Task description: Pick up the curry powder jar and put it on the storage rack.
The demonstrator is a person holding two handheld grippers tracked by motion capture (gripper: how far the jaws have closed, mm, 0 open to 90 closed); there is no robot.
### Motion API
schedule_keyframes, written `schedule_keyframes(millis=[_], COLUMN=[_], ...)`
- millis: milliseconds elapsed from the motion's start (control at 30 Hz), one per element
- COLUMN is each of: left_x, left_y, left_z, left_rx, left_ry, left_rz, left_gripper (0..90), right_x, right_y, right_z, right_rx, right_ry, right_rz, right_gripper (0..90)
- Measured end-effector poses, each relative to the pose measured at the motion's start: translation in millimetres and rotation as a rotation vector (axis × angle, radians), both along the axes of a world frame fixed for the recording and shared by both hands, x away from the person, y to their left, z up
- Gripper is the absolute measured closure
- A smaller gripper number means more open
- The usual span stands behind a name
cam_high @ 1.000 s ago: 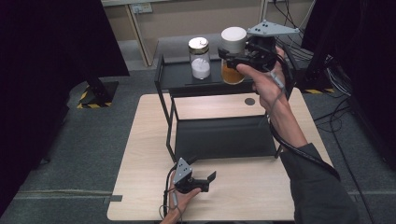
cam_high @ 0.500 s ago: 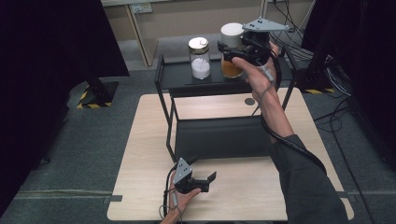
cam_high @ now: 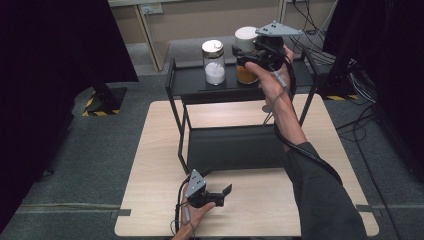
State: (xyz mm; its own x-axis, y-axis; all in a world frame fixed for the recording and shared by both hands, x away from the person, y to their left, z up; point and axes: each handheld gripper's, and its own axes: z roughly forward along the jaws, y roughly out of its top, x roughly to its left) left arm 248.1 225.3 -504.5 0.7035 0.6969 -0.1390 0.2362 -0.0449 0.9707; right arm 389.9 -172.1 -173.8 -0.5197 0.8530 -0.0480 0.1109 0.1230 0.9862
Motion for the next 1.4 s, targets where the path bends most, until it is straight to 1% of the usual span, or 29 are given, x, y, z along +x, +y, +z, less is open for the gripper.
schedule_keyframes(millis=[67,233,267,300,333,367,400,433,467,500,533,567,600,633,733,867,1000,1100,1233,1333,1400], left_x=[-0.2,-0.2,-0.2,-0.3,-0.3,-0.3,-0.2,-0.2,-0.2,-0.2,-0.2,-0.2,-0.2,-0.2,-0.2,0.0,0.0,0.1,0.1,0.2,0.1], left_y=[-0.1,-0.6,-0.6,-0.5,-0.5,-0.5,-0.5,-0.6,-0.6,-0.6,-0.6,-0.6,-0.5,-0.5,-0.5,-0.7,-0.3,-0.2,-0.5,-0.6,-0.6], left_z=[0.0,-0.2,-0.2,-0.1,-0.1,-0.1,-0.2,-0.3,-0.3,-0.2,-0.3,-0.3,-0.3,-0.3,-0.5,-0.5,-0.5,-0.3,-0.5,-0.6,-0.6], left_rx=[0.0,0.002,0.002,0.002,0.002,0.002,0.002,0.002,0.002,0.002,0.002,0.002,0.002,0.002,0.001,0.002,0.001,0.002,0.001,-0.001,-0.003], left_ry=[-0.001,-0.001,-0.001,-0.002,-0.002,-0.001,-0.001,0.0,-0.001,-0.001,0.0,0.0,0.0,0.0,0.0,0.0,-0.001,-0.001,0.0,0.002,0.003], left_rz=[0.0,-0.001,-0.001,-0.001,0.0,0.001,0.001,0.001,0.001,0.001,0.001,0.001,0.002,0.002,0.004,0.003,0.006,0.006,0.003,0.003,0.003], left_gripper=[0.9,1.0,1.0,1.0,1.0,1.0,1.0,1.0,1.0,1.0,1.0,1.0,1.0,1.0,1.0,1.0,1.0,0.9,1.0,1.0,1.0], right_x=[0.4,1.5,1.6,1.2,1.2,0.9,0.9,-1.0,-1.7,-1.7,-3.8,-3.8,-7.0,-7.0,-15.5,-24.4,-30.4,-35.0,-42.3,-50.0,-53.7], right_y=[-1.1,-5.4,-6.1,-5.8,-5.8,-6.7,-6.7,-7.2,-8.1,-8.1,-10.4,-10.4,-13.1,-13.1,-14.8,-20.2,-28.3,-32.5,-39.2,-42.0,-44.1], right_z=[-1.1,-3.1,-2.3,-1.2,-1.2,-0.1,-0.1,-0.2,-0.4,-0.4,-0.8,-0.8,-1.3,-1.3,-1.7,-4.6,-6.9,-8.1,-13.5,-18.7,-22.4], right_rx=[0.013,0.022,0.016,0.011,0.011,0.016,0.016,0.02,0.027,0.027,0.048,0.048,0.062,0.062,0.059,0.072,0.08,0.073,0.084,0.072,0.078], right_ry=[0.004,0.006,0.008,0.013,0.013,0.029,0.029,0.031,0.034,0.034,0.043,0.043,0.043,0.043,0.033,0.018,0.017,0.016,0.005,-0.009,-0.011], right_rz=[-0.003,0.006,0.007,0.002,0.002,0.0,0.0,-0.007,-0.008,-0.008,-0.009,-0.009,-0.006,-0.006,-0.012,-0.017,-0.005,0.004,0.022,0.039,0.05], right_gripper=[35.3,34.7,32.5,25.9,25.9,19.4,19.4,12.5,9.3,9.3,5.7,5.7,3.8,3.8,2.6,2.4,1.6,1.5,1.3,1.1,0.9])
